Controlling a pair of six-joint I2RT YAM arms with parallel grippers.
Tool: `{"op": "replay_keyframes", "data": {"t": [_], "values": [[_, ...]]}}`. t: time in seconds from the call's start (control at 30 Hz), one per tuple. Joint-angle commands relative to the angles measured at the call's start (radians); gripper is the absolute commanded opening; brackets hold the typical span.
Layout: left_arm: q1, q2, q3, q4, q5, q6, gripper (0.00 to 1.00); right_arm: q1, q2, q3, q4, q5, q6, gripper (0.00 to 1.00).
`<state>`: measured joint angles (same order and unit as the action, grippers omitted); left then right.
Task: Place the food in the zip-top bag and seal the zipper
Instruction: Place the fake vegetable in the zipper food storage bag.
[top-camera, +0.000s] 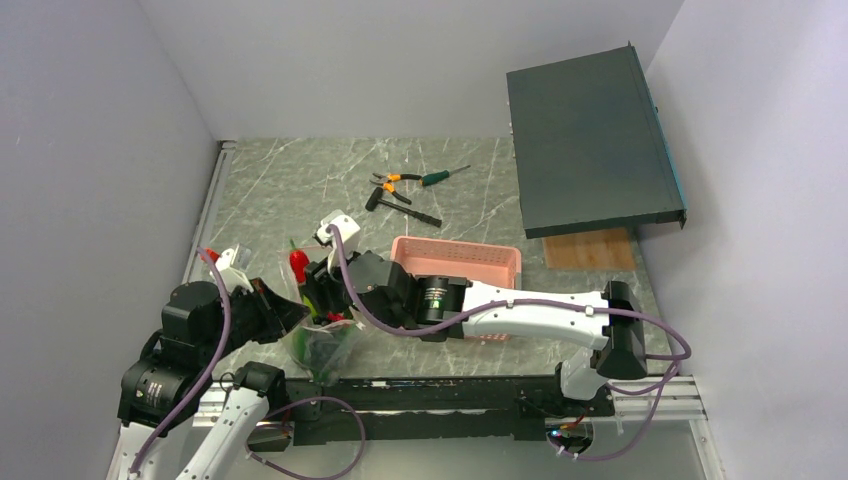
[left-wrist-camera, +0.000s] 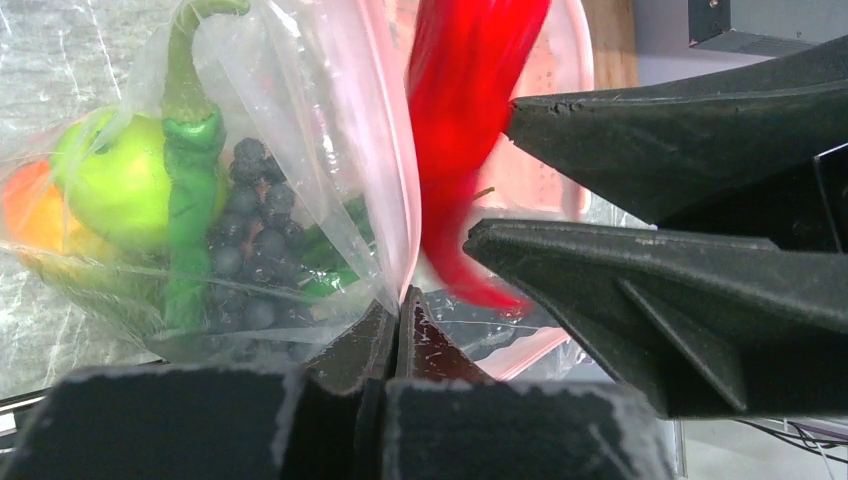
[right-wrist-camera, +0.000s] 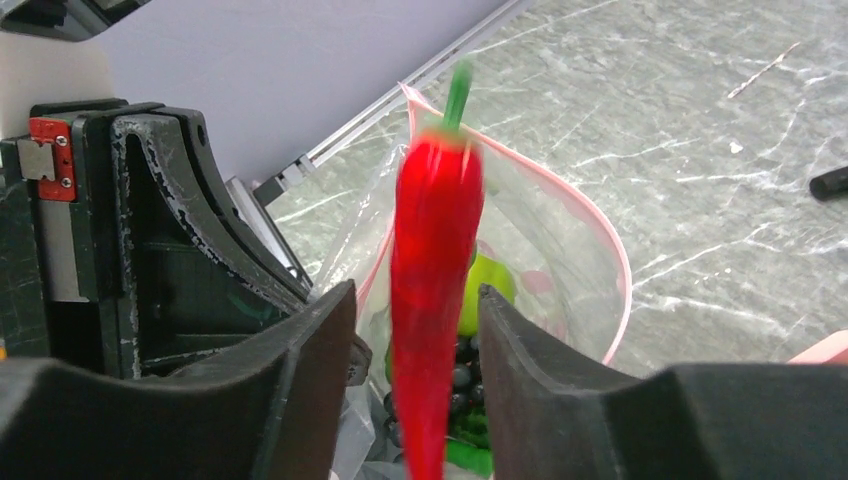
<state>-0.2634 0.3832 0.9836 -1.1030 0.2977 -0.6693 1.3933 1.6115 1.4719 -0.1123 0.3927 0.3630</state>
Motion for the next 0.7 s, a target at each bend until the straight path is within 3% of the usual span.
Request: {"op": "replay_keyframes", "data": {"t": [0.0,0.1,0.3,0.5,0.67], "values": [[-0.004,0.003,0.030,0.014,0.010,-0.001,0.00,0.009,-0.042,-0.008,0.032,0.026,-0.014,0.54],[-0.005,0.000,0.029,0.009,0.000,0.007,0.00,0.009,-0.069,-0.038,0.043,0.033,-0.032,0.63],[-0.004,0.010,0.045,0.003,0.001,0.001,0.00,0.009,-0.111,-0.018,-0.027,0.035,-0.058,0.65],[-0.005,-0.008,0.064,0.000,-0.044,-0.027,0.00,0.009,-0.238,-0.093,-0.005,-0.071,-0.128,0.74],[-0.005,-0.040,0.090,-0.003,-0.123,-0.049,0.00,0.009,-0.304,-0.197,0.020,-0.222,-0.237,0.75]]}}
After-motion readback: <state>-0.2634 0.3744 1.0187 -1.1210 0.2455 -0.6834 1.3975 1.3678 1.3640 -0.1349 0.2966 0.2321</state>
